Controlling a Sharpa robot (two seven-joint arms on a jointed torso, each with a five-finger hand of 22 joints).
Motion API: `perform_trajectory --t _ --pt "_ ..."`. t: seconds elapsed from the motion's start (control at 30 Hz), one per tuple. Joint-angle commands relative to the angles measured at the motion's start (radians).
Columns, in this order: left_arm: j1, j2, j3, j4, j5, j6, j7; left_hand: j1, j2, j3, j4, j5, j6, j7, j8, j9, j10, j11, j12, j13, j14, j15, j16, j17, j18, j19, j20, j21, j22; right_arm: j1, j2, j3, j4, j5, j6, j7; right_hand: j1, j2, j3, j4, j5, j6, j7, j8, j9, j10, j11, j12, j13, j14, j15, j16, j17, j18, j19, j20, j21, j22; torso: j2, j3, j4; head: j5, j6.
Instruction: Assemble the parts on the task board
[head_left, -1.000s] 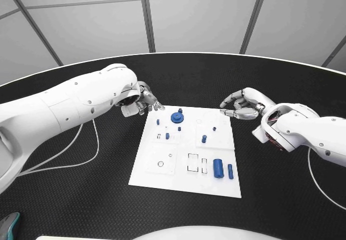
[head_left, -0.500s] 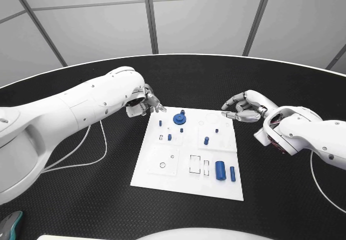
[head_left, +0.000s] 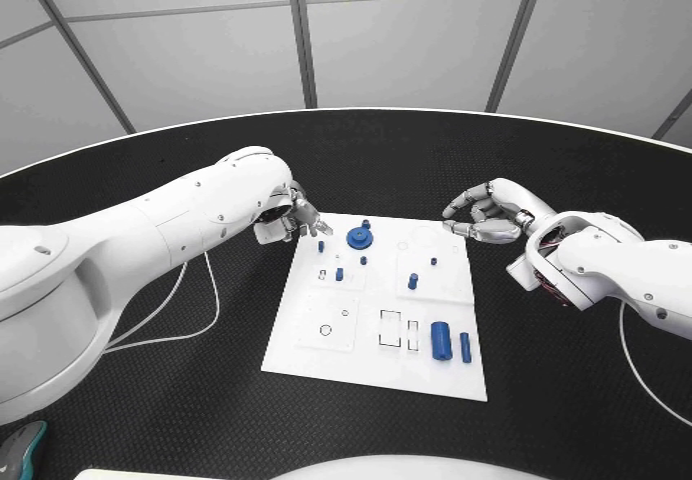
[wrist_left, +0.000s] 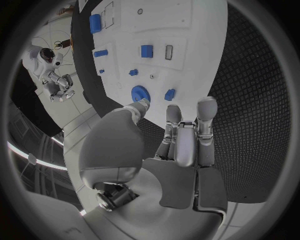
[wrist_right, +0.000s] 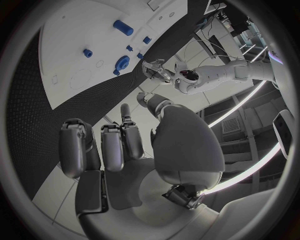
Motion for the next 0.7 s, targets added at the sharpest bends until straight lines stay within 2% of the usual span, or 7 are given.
perform_trajectory --t 0.03,0.13,0.27,0.37,0.6,0.7 --pt "-0.006 0.004 0.0 -0.007 0.0 -0.003 0.003 -0.006 0.006 -0.006 -0.001 0.0 0.005 -0.001 -0.004 -0.002 0.007 0.001 0.007 0.003 0.024 0.006 0.003 0.025 0.004 0.007 0.003 0.005 0.001 0.0 0.0 0.0 0.001 0.0 -0.001 0.0 -0.005 -0.004 0.008 0.0 0.004 -0.008 0.001 0.004 -0.002 -0.001 -0.006 -0.002 0.118 0.073 -0.008 -0.006 0.133 0.011 0.028 -0.008 -0.006 0.122 0.0 -0.001 0.0001 0.0 0.002" --pt "-0.012 0.01 0.0 -0.017 0.0 -0.006 0.005 -0.006 0.006 -0.006 -0.001 0.0 0.005 -0.001 -0.004 -0.002 0.007 0.001 0.007 0.003 0.024 0.006 0.003 0.025 0.004 0.007 0.003 0.005 0.001 0.0 0.0 0.0 0.002 0.0 -0.001 0.0 -0.005 -0.004 0.008 0.0 0.004 -0.008 0.001 0.004 -0.002 -0.001 -0.006 -0.002 0.118 0.073 -0.008 -0.006 0.133 0.011 0.028 -0.008 -0.006 0.122 0.002 -0.002 -0.0008 0.0 0.003" --pt "-0.018 0.016 0.0 -0.033 0.0 -0.006 0.008 -0.004 0.01 -0.006 -0.001 0.0 0.007 -0.002 -0.004 -0.003 0.008 0.001 0.009 0.005 0.024 0.005 0.004 0.026 0.004 0.009 0.003 0.007 0.004 0.0 0.001 0.0 0.003 0.0 -0.001 0.0 -0.005 -0.004 0.008 0.0 0.004 -0.008 0.001 0.004 -0.002 -0.001 -0.006 -0.002 0.118 0.073 -0.008 -0.006 0.133 0.011 0.028 -0.008 -0.006 0.122 0.003 -0.0015 -0.0017 0.0 0.003" --pt "-0.022 0.019 0.0 -0.043 0.0 -0.01 0.009 -0.002 0.013 -0.006 -0.002 0.0 0.007 -0.002 -0.004 -0.005 0.008 0.001 0.009 0.004 0.024 0.005 0.004 0.025 0.004 0.009 0.002 0.007 0.003 0.0 0.0 0.0 0.004 0.0 -0.001 0.001 -0.005 -0.002 0.009 0.001 0.005 -0.008 0.001 0.004 -0.002 -0.001 -0.006 -0.001 0.118 0.074 -0.008 -0.006 0.134 0.011 0.028 -0.008 -0.006 0.123 0.002 -0.0029 0.0004 -0.004 0.001" --pt "-0.025 0.023 0.0 -0.055 0.0 -0.019 0.013 0.002 0.017 -0.006 -0.003 0.0 0.008 -0.002 -0.004 -0.006 0.008 0.0 0.01 0.005 0.024 0.005 0.005 0.025 0.004 0.009 0.002 0.007 0.004 0.0 0.0 0.0 0.005 0.0 -0.001 0.001 -0.005 -0.002 0.009 0.001 0.005 -0.008 0.001 0.004 -0.002 -0.001 -0.006 -0.001 0.118 0.074 -0.008 -0.006 0.134 0.011 0.028 -0.008 -0.006 0.123 0.005 -0.0057 0.0004 -0.005 0.002" --pt "-0.026 0.025 0.0 -0.056 0.0 -0.018 0.014 0.002 0.017 -0.006 -0.003 0.0 0.008 -0.002 -0.004 -0.006 0.008 0.0 0.01 0.005 0.024 0.005 0.005 0.025 0.004 0.009 0.002 0.007 0.004 0.0 0.001 0.0 0.004 0.0 -0.001 0.001 -0.005 -0.002 0.009 0.001 0.005 -0.008 0.001 0.004 -0.002 -0.001 -0.006 -0.001 0.118 0.074 -0.008 -0.006 0.134 0.011 0.028 -0.008 -0.006 0.123 0.004 -0.005 0.0 -0.006 0.0"
